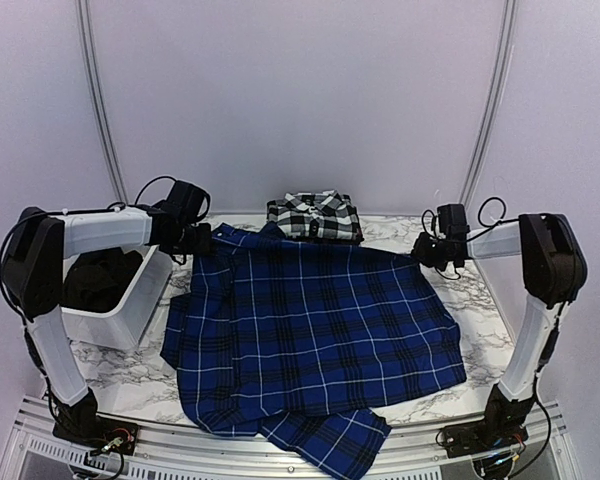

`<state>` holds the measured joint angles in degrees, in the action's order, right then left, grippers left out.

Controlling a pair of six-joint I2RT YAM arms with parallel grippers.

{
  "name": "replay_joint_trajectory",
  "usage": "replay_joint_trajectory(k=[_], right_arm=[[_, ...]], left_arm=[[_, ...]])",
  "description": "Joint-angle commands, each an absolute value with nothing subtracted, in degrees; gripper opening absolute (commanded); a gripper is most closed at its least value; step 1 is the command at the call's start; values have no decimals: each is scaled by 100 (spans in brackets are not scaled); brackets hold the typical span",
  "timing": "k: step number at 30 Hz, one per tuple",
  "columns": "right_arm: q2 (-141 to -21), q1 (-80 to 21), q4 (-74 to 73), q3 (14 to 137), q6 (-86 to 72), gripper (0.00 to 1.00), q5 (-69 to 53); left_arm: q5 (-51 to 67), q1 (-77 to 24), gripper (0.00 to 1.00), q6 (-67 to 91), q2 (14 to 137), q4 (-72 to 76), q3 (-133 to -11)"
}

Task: Fold and stack the long sleeve shirts
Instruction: Flatten out the crumpled shirt at the center of the board.

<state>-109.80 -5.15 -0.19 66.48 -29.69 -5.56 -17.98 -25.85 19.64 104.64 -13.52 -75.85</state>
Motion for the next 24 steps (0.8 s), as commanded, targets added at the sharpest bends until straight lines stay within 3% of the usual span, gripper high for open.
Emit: replay_joint_trajectory(k=[1,8,10,11,12,14,16,19,24], right_arm=[[-10627,-279,-238,6550,-2830,0,-130],[-10244,-264,-326,6330,-2784,0,-26],[-10151,-263,-372,6298,-2721,0,-26],[-10111,-264,-419,6308,-2664,3,-26],[-10077,-264,-474,6329,-2598,12,-26],[-9967,-264,-553,6344,-2511,38,-64],[-9827,-295,-628,6354,-2423,54,-140],[-9656,-435,-764,6405,-2285,66,-172],[-9430,-896,-1013,6440,-2141,67,-194]], left_arm=[[-2016,-2456,0,2112,10576,-1381,-7552],[-2028,-2458,6,2016,10738,-1405,-7761],[-2031,-2454,18,2024,10749,-1438,-7817],[-2012,-2460,30,2042,10728,-1467,-7849],[-1988,-2458,38,2071,10698,-1482,-7864],[-1905,-2453,48,2127,10581,-1495,-7866],[-1787,-2473,57,2177,10399,-1509,-7866],[-1669,-2585,62,2200,10109,-1550,-7768],[-1465,-2956,62,2501,9571,-1578,-7335]])
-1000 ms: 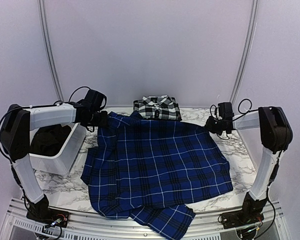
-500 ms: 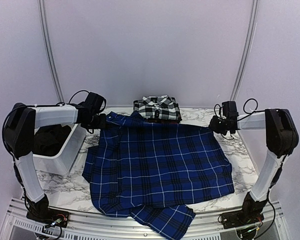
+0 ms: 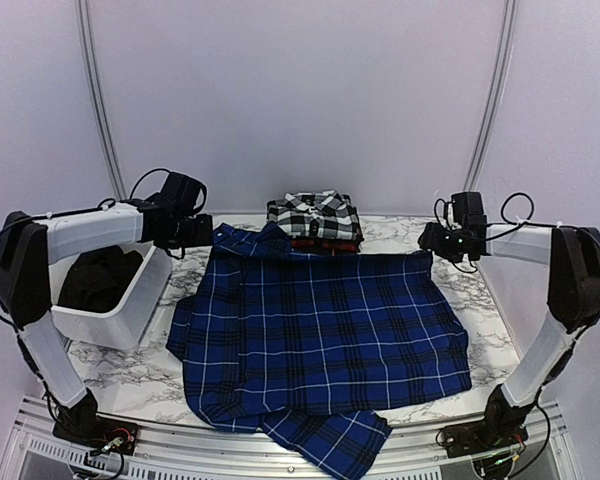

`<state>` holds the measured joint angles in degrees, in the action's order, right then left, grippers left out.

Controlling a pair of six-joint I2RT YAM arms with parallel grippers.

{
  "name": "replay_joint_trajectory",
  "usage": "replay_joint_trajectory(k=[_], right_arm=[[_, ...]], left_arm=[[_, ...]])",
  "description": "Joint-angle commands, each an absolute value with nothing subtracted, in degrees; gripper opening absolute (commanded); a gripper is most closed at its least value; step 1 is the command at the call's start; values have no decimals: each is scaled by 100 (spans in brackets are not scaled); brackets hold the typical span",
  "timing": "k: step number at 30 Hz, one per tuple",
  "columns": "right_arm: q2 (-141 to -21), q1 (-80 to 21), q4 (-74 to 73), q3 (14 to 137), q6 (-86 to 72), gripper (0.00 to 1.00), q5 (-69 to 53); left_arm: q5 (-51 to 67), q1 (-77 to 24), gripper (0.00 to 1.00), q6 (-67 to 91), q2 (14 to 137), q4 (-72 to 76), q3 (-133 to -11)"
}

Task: Fold and stack the long sleeve shirts
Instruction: Flatten out the crumpled shirt at the center of the board.

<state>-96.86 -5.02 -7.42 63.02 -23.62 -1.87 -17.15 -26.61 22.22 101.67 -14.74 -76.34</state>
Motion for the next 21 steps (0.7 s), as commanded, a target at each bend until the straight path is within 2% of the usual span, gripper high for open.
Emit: replay_joint_trajectory(k=[1,7,11,21], right_arm=[[-9386,-1034,-1031,6411,-2132,66,-206],[-9153,-1854,-947,6047,-2263,60,-290],[-9130,-2309,-819,5772,-2396,57,-282],[-8438,-3072,-1039,4767,-2673,56,-236]], left_arm=[[-1359,-3039,61,2610,9478,-1569,-7209],[-868,-3663,48,3127,9343,-1261,-6579],[-773,-3700,39,3371,9631,-1039,-6381],[-1207,-3431,33,3489,10340,-937,-6050]])
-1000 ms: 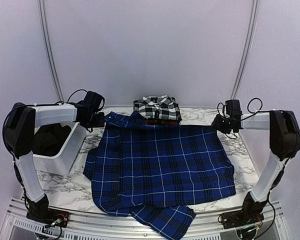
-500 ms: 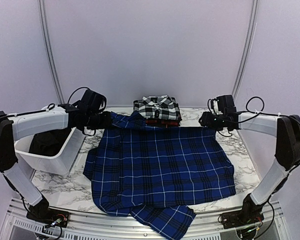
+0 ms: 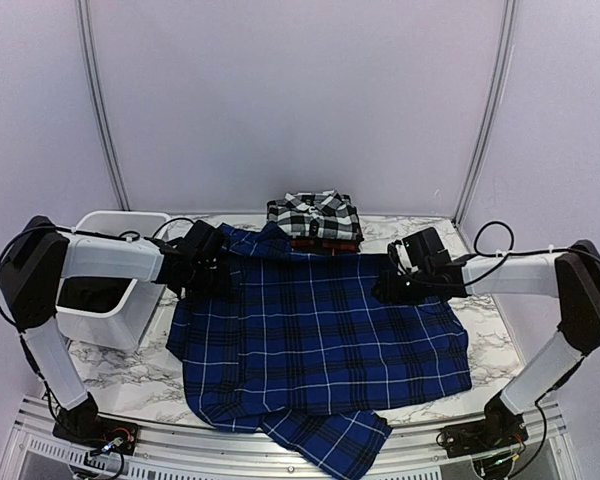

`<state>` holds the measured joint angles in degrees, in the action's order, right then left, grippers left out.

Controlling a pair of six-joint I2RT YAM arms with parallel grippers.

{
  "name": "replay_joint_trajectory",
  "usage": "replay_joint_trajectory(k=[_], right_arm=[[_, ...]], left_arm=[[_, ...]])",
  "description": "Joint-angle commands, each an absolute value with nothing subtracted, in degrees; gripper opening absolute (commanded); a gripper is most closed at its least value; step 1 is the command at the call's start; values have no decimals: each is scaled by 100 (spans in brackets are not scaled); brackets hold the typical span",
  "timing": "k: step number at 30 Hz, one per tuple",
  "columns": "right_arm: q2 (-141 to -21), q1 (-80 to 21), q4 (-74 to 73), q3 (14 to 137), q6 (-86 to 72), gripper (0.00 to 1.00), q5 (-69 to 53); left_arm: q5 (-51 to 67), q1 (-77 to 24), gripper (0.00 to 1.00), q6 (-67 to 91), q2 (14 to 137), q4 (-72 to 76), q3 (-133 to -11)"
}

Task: Fold and stack the long sleeve shirts
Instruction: Flatten out the crumpled shirt at the center of the board.

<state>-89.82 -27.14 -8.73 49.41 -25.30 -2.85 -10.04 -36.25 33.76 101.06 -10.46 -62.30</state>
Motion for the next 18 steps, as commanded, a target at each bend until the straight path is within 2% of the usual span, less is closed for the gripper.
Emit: replay_joint_trajectory(k=[1,11,18], right_arm=[[-8301,-3192,-1131,4643,-2686,57,-214],[-6587,-4877,-2160,3822,-2797,67,-477],[-5650,-6353,-3212,3558,-3506,71,-529]], left_arm=[[-1214,-3363,33,3480,10397,-932,-6028],[-1177,-2862,34,3224,10941,-1066,-6355],[-1130,-2769,35,2990,11179,-1194,-6742]])
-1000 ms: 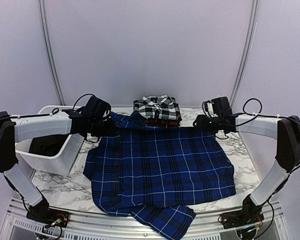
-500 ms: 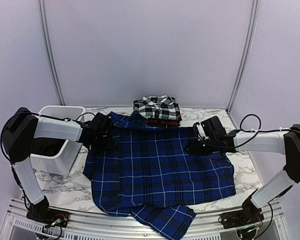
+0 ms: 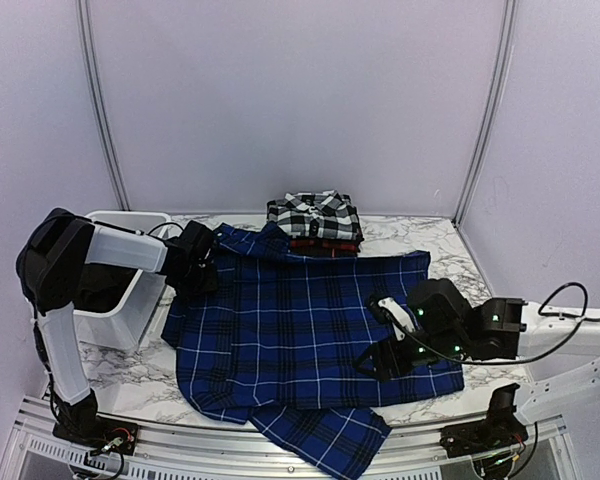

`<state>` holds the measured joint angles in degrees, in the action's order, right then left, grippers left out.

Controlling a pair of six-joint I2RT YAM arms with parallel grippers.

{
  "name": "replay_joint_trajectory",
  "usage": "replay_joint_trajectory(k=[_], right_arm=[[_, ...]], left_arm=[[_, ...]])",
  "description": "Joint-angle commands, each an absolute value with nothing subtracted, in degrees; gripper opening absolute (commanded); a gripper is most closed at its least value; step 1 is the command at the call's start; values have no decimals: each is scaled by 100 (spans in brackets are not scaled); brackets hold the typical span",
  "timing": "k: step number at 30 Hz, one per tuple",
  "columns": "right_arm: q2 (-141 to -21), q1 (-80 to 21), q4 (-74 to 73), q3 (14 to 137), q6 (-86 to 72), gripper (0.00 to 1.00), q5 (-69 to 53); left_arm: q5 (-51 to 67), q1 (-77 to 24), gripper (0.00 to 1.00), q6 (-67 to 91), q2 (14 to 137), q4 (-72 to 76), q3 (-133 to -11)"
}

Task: Fold and stack the long sleeve shirts
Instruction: Flatten out the crumpled shirt at the center of the board, then pick up the crumpled shirt from the center of the board.

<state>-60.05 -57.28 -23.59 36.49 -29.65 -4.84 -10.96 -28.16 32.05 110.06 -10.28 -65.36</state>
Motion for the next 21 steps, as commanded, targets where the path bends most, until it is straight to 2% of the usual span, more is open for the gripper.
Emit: replay_joint_trajectory(k=[1,11,21], right_arm=[[-5542,-6655,-3359,3525,-3658,71,-493],[-5213,-8493,-3953,3334,-5166,72,-29],[-6354,-8895,-3236,3314,-5496,71,150]], left_arm=[[-1111,-2769,35,2950,11162,-1220,-6775],[-632,-2912,36,2841,10132,-1246,-6557],[-675,-3791,38,3038,8933,-1439,-5903]])
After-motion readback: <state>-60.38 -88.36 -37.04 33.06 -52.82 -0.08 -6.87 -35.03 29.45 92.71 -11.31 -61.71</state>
